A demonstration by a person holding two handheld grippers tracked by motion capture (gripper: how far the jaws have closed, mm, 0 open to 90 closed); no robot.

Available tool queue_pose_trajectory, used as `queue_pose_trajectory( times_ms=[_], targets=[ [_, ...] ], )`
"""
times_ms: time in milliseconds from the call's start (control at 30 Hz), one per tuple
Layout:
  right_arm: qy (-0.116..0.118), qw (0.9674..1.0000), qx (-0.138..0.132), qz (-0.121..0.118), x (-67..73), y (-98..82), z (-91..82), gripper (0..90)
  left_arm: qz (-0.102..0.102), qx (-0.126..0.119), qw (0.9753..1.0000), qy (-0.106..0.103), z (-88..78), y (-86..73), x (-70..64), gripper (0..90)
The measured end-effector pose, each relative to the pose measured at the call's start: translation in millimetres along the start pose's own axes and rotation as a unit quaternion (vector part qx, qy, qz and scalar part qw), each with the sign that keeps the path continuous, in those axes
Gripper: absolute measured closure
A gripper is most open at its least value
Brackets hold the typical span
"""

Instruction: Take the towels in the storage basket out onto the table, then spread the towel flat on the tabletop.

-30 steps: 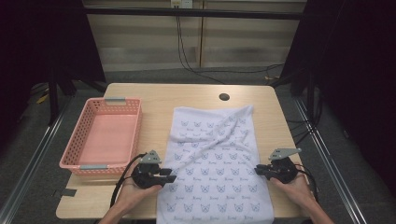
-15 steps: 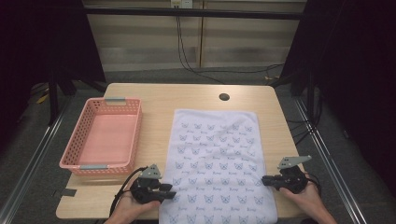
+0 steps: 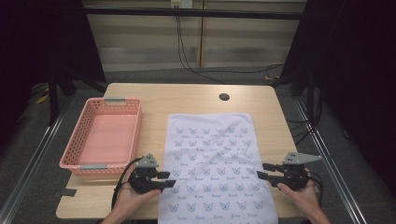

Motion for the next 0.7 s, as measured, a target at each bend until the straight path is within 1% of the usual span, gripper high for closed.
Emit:
queue_pose_trajectory(
  times_ms=[33,67,100,133,167,200,233,267,300,367,400,433,467,500,533,567,600,667,700],
  targets=[
    [0.003,1.0000,-0.005,0.002,-1.1,2.7,1.9,52.4,-0.008,-0.003,1.0000,0.005,4.3,4.1,3.9,56.4],
    [0.001,1.0000,-0.008,0.000,-2.1,5.3,4.1,52.4,-0.009,0.000,0.9999,0.005,9.2,7.6,6.6,56.0],
    [-0.003,1.0000,-0.007,0.000,-3.4,7.6,6.9,51.5,-0.009,-0.002,0.9999,0.012,13.5,10.8,8.8,55.6],
    [0.000,1.0000,-0.004,-0.001,-5.4,9.8,10.5,51.0,-0.013,-0.003,0.9998,0.013,18.8,14.2,11.3,55.2],
    [0.001,1.0000,-0.001,-0.004,-8.6,12.1,15.2,50.2,-0.012,0.001,0.9998,0.014,21.7,16.3,12.8,54.5],
    [0.000,1.0000,0.004,0.000,-10.9,13.1,18.2,48.9,-0.009,0.001,0.9997,0.021,25.3,19.1,14.2,53.6],
    [0.001,0.9999,0.012,-0.001,-14.9,14.3,22.7,48.8,-0.010,-0.003,0.9997,0.023,28.7,22.1,15.7,53.1],
    [0.000,0.9998,0.018,-0.001,-18.8,15.3,27.4,48.8,-0.015,-0.008,0.9996,0.020,32.3,24.8,18.4,53.0],
    [0.000,0.9997,0.024,0.000,-23.0,16.6,32.0,48.6,-0.018,-0.006,0.9995,0.023,35.9,27.3,21.4,53.0],
    [-0.001,0.9994,0.035,0.000,-32.2,20.3,41.1,48.0,-0.006,0.001,0.9992,0.040,44.7,33.1,26.6,51.7],
    [-0.004,0.9993,0.039,0.001,-37.7,22.7,45.3,47.8,-0.009,0.000,0.9989,0.047,48.4,35.3,29.4,50.9],
    [-0.003,0.9992,0.041,0.005,-43.2,25.2,49.1,47.7,-0.016,0.002,0.9988,0.047,51.6,37.0,31.5,50.6],
    [-0.004,0.9992,0.039,0.008,-49.0,27.7,52.1,47.4,-0.016,0.002,0.9987,0.048,54.0,38.2,31.7,49.2],
    [-0.006,0.9990,0.040,0.018,-54.2,29.8,55.2,46.4,-0.007,0.001,0.9988,0.048,55.6,39.1,32.1,48.9],
    [-0.013,0.9987,0.046,0.019,-59.3,31.6,58.3,46.2,-0.012,-0.002,0.9988,0.048,58.2,40.2,33.0,49.0],
    [-0.020,0.9985,0.047,0.017,-64.5,34.0,61.3,46.2,-0.011,-0.002,0.9987,0.049,59.1,40.9,34.2,49.0],
    [-0.019,0.9987,0.043,0.018,-67.7,35.8,63.2,46.2,-0.009,-0.008,0.9984,0.056,60.9,41.4,36.0,49.7],
    [-0.023,0.9988,0.040,0.014,-73.2,40.8,68.2,46.2,-0.012,-0.008,0.9979,0.063,63.7,41.2,39.9,52.5],
    [-0.023,0.9987,0.044,0.012,-74.9,42.6,71.1,46.2,-0.009,-0.005,0.9977,0.068,64.7,40.5,41.4,56.6]
  ],
)
Point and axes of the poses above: each handheld gripper's, and its own axes: z roughly forward along the jaws, y roughly out of its top, x roughly to its left, the point moved 2 cm from there along z, roughly forward along the jaws, and after that the axes turned 13 degrees about y, right-handed, at the moved point
